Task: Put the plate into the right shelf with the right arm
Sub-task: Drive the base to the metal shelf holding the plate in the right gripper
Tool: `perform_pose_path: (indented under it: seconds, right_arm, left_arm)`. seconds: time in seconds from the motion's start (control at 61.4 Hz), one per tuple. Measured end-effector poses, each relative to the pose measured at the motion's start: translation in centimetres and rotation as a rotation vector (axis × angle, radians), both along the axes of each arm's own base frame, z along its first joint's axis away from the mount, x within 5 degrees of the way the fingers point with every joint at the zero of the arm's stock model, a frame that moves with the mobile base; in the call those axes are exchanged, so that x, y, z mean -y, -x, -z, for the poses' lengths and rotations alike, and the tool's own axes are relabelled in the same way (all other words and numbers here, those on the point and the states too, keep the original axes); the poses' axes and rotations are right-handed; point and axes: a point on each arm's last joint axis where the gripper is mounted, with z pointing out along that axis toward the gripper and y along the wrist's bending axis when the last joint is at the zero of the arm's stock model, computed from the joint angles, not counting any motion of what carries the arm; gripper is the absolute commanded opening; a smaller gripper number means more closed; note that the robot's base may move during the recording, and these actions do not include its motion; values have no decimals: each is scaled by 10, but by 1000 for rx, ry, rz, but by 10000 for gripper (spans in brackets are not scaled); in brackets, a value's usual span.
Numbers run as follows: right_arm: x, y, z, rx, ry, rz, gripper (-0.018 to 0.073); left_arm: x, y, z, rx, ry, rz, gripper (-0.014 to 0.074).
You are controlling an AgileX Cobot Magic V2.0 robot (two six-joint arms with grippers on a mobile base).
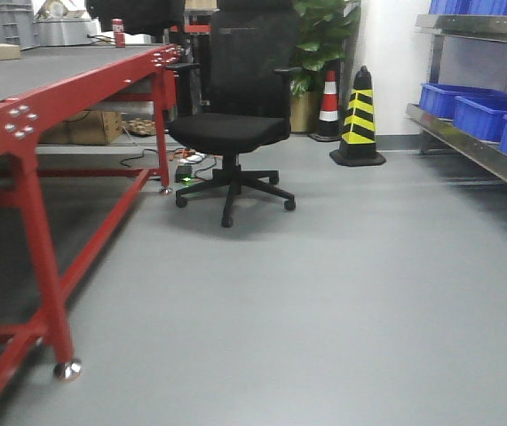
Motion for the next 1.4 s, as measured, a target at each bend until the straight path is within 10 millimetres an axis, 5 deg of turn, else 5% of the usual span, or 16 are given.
perform_pose_path:
  seconds: [1.4]
  right_arm:
    - [0,0,0,-2,1,0,54]
  left_arm:
    - [0,0,0,0,0,0,-47]
